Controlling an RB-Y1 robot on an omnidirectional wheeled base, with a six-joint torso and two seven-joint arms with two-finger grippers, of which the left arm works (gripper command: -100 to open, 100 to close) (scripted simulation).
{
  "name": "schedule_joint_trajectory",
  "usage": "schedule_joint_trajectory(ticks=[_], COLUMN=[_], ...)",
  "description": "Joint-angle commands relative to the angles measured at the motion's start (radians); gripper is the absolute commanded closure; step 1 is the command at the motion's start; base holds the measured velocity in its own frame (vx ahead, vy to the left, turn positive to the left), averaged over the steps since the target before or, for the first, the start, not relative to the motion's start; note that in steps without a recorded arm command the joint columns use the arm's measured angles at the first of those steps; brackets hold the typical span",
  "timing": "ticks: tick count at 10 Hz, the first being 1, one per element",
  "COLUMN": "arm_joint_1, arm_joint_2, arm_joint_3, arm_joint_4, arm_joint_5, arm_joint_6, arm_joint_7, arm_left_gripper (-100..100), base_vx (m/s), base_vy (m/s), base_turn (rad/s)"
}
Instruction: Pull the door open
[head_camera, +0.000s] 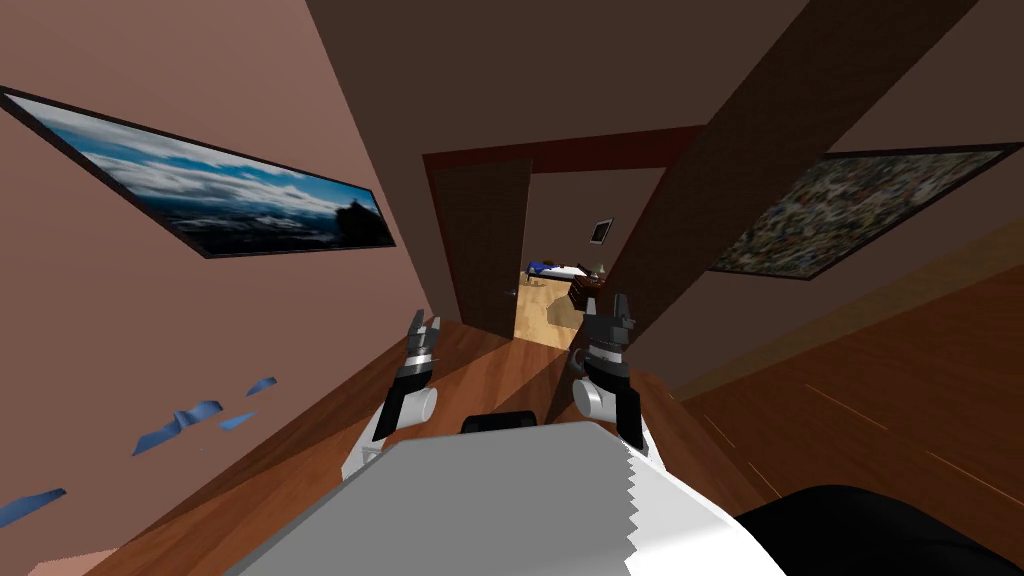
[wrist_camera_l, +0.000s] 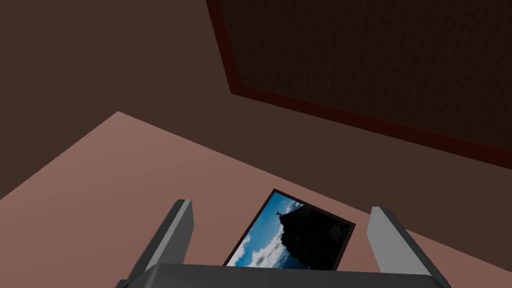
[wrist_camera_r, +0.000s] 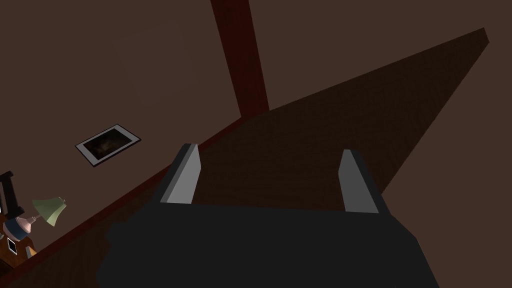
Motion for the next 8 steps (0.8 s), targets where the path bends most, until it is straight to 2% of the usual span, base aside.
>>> schedule_joint_trajectory(ticks=[1, 8], arm_joint_1=[-0.019, -0.11], arm_joint_2=[0.001, 0.019], arm_joint_3=[-0.005, -0.031], arm_joint_4=[0.043, 0.261], arm_joint_5=[-0.001, 0.001], arm_joint_6=[-0.01, -0.055], arm_joint_7=[-0.006, -0.025], arm_left_gripper=[-100, -100], base_vx=[0.054, 0.096], base_vy=[-0.004, -0.002], base_turn=[-0.058, -0.075])
